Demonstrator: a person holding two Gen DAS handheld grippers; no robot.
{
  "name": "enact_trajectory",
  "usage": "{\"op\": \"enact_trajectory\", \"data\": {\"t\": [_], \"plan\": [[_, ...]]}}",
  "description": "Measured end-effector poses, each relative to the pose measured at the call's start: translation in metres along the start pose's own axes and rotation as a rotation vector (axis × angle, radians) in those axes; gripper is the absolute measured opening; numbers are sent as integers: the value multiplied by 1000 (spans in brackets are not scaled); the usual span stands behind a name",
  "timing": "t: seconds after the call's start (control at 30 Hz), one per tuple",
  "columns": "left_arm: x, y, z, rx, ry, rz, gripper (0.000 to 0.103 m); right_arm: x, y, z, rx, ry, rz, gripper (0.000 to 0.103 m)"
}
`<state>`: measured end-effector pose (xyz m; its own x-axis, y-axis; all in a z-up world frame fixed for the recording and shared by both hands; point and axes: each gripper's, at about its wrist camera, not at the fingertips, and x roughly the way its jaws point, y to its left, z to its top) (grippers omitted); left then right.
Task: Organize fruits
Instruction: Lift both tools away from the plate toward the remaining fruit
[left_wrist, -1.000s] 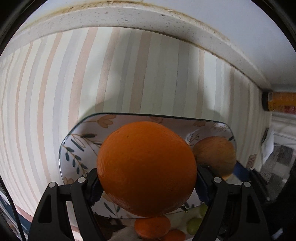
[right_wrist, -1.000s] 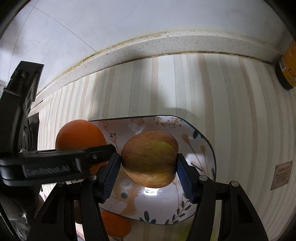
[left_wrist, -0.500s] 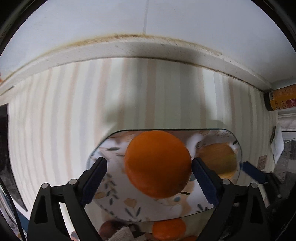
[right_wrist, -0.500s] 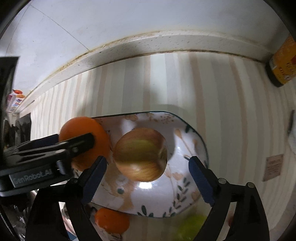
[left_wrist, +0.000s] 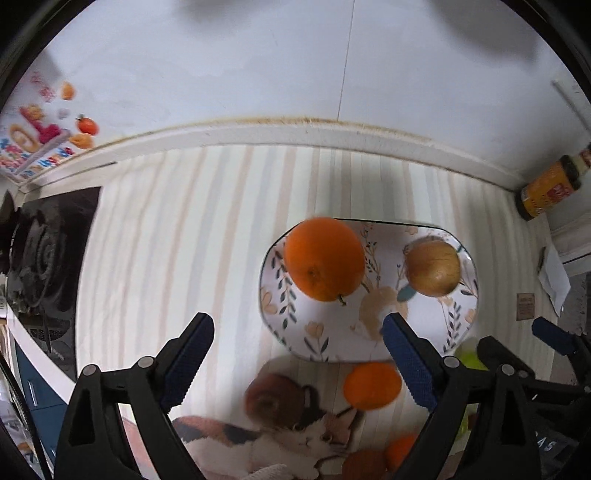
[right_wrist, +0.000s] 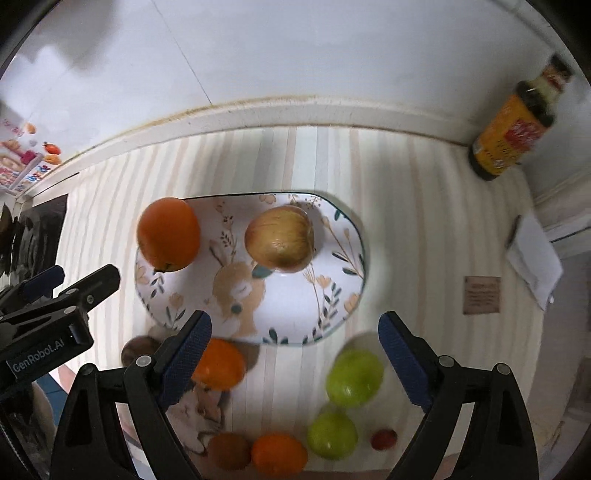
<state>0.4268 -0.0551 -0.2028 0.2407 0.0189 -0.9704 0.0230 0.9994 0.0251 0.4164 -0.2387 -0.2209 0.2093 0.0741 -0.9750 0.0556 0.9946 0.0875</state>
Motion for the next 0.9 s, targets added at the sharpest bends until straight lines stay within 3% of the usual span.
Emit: {"op": "enact_trajectory", "data": {"t": [0.4,0.63,0.9], "plan": [[-89,2,-57,12,-148,0,94,-90,5,-60,3,-133,5,94],[-111,3,-73,19,-174,-27,94,-126,9,-83,13,-183,20,94],[-120,11,-78,-1,-183,-44,94,-142,12,-87,25,-207,33,94]]}}
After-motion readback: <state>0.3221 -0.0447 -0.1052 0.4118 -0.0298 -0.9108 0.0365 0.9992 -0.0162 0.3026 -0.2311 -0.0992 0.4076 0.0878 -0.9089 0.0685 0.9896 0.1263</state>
